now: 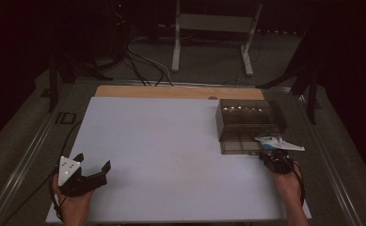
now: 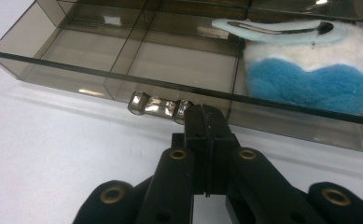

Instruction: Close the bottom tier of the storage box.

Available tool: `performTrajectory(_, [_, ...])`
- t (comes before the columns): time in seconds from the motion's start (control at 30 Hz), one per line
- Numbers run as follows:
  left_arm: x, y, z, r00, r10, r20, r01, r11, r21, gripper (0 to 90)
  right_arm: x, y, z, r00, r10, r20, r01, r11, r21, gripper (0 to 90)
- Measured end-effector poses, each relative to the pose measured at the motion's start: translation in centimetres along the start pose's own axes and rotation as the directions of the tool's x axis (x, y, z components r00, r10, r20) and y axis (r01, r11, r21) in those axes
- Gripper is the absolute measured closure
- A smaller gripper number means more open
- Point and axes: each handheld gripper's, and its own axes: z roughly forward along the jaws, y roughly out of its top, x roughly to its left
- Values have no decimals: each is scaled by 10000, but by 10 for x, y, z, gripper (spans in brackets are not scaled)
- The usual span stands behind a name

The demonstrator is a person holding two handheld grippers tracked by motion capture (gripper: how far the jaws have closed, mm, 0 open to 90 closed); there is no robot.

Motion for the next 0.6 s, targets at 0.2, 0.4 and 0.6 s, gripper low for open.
performTrajectory(0.2, [0, 0, 0, 10000, -1, 5, 1, 10000, 7, 33, 0, 0, 1, 10000, 17, 25, -17, 10000, -24, 900])
performTrajectory(0.4, [0, 0, 0, 10000, 7, 5, -7, 10000, 5, 33, 0, 1, 2, 10000, 37, 35, -37, 10000, -29, 900])
performTrajectory(0.6, [0, 0, 0, 10000, 11, 13, -11, 10000, 3, 33, 0, 1, 3, 10000, 64, 57, -64, 10000, -9, 900])
